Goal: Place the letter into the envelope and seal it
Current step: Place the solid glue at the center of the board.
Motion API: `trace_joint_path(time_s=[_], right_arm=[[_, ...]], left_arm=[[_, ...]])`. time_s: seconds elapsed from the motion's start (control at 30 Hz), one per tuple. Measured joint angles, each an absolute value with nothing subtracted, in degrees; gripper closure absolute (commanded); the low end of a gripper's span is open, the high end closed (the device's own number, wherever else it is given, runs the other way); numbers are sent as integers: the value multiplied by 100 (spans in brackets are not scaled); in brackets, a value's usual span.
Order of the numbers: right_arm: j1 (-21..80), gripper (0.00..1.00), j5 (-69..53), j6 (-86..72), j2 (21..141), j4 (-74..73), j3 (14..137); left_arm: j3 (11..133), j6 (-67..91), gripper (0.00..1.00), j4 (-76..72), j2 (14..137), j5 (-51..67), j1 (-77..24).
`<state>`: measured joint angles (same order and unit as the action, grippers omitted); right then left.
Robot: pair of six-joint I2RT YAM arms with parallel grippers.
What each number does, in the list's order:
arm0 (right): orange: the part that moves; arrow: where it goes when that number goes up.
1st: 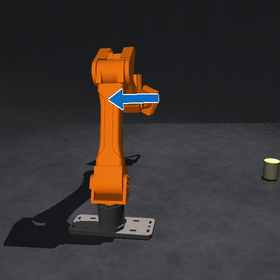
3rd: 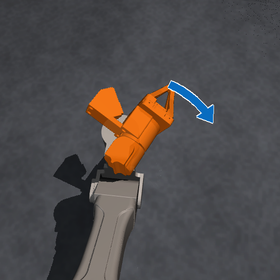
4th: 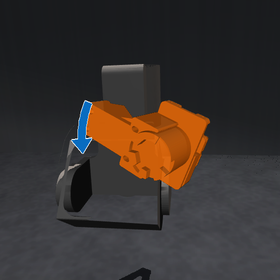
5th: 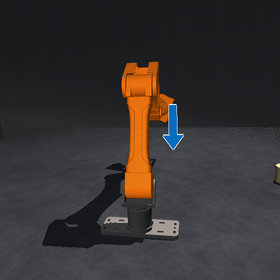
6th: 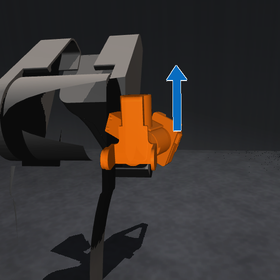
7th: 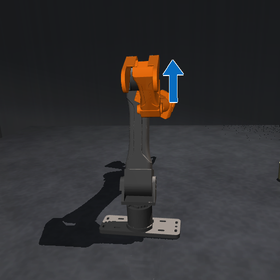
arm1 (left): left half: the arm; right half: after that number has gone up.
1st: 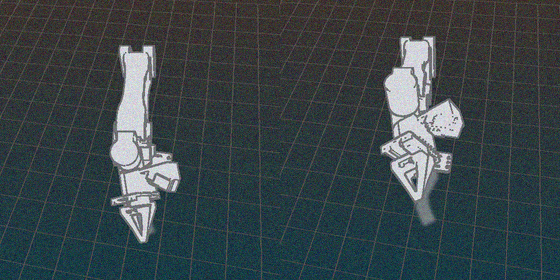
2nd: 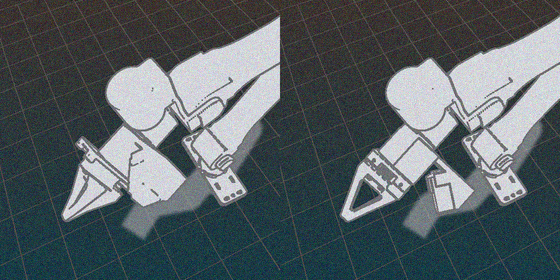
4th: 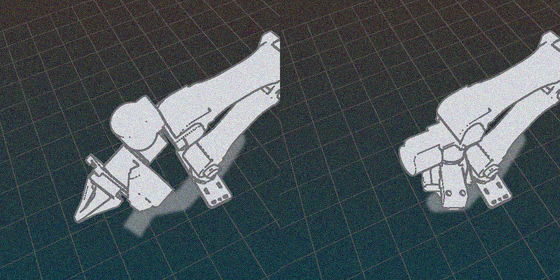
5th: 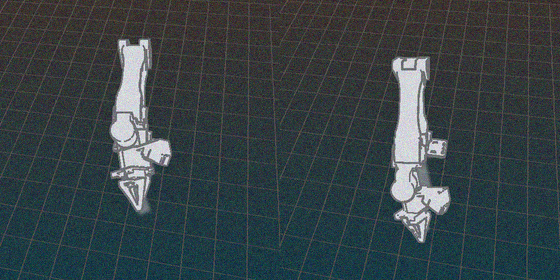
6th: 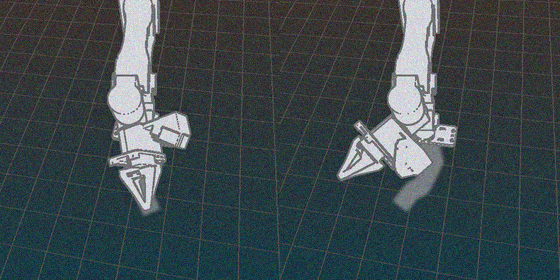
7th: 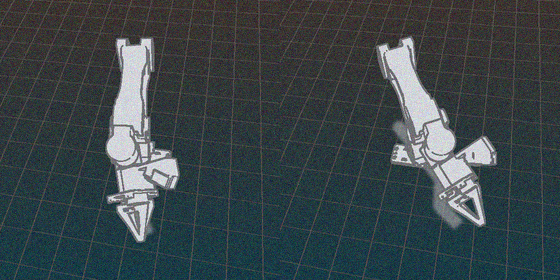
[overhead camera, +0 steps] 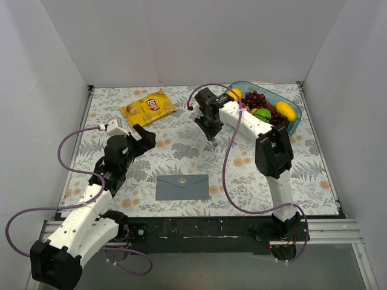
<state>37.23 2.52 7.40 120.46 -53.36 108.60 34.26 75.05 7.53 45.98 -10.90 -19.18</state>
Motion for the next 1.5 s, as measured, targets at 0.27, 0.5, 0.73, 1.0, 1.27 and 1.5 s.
trace_joint_path(time_s=[0.27, 0.5, 0.73, 1.0, 1.27, 1.5], right_arm=[[3715, 82, 298, 834, 12886, -5721, 11039], [3706, 71, 237, 906, 12897, -5714, 11010], [3669, 55, 8, 895, 12923, -5505, 10659], [3653, 36, -89, 873, 12960, -5450, 10615], [3647, 32, 30, 744, 12796, -5074, 10355], [3511, 22, -56, 294, 11942, -3288, 8965]], left_arm=[[3577, 7393, 2, 908, 4831, -982, -1918], [3658, 7319, 2, 950, 4862, -980, -1918], [3763, 7284, 2, 1031, 5000, -985, -1918], [3868, 7286, 2, 1225, 5223, -1011, -1918], [3907, 7290, 2, 1315, 5221, -1151, -1918], [4018, 7308, 2, 1367, 5181, -1326, -1918]])
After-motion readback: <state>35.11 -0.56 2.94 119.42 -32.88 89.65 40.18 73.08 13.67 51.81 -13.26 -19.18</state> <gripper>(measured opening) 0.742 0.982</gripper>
